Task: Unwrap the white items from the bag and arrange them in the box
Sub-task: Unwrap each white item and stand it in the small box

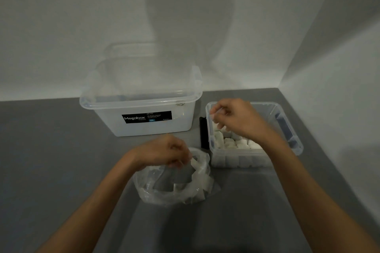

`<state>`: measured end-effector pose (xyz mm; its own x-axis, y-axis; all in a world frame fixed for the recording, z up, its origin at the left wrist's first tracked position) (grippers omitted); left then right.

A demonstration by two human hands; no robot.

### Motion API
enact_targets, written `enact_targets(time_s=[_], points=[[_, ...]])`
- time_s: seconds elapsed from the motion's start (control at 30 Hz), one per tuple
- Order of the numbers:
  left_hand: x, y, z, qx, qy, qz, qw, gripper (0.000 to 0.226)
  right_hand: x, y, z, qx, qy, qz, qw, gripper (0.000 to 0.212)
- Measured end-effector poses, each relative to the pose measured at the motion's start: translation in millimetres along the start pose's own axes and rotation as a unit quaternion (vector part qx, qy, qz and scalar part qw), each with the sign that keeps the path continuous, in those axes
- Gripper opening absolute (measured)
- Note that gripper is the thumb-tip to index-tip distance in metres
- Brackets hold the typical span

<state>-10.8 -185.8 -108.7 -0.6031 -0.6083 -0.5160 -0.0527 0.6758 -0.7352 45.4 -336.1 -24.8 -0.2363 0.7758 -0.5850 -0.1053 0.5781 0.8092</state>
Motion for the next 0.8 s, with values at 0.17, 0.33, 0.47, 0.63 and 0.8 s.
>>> enact_targets(time_s=[0.17,0.33,0.47,0.63,0.8], points=[[37.6,36.5,6.1,-0.034,0.046,0.153,0.987,0.022,54.0,17.4,-37.3,-0.057,0.071,-0.048,0.995,0.008],[47.2,46.7,30.3,0.008,-0.103,0.185,0.977,0.021,77.6,9.2,-51.3,-0.085,0.041,-0.158,0.983,0.019],[46.8,42.5,37.4,0.016,-0.173,0.201,0.964,0.022,95.4,5.3,-54.9,-0.082,0.071,-0.227,0.968,0.024],[40.6,34.5,36.0,0.014,-0.216,0.261,0.941,0.024,105.9,-8.4,-57.2,-0.084,0.073,-0.260,0.959,0.023],[31.8,34.5,22.9,0.040,-0.211,0.265,0.940,0.022,106.5,-13.3,-55.5,-0.073,0.071,-0.258,0.961,0.027]])
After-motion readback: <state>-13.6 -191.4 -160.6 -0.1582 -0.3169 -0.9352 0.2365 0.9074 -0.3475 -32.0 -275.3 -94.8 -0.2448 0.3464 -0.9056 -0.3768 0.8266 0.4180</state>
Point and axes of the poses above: each hand's wrist, its own z-axis towards the middle knuckle, its own x-axis out of the palm, y = z × x, the point moved 10 cm from there along z, towards the middle knuckle, and after that the axes turned 8 degrees about z, right-handed, at the moved point
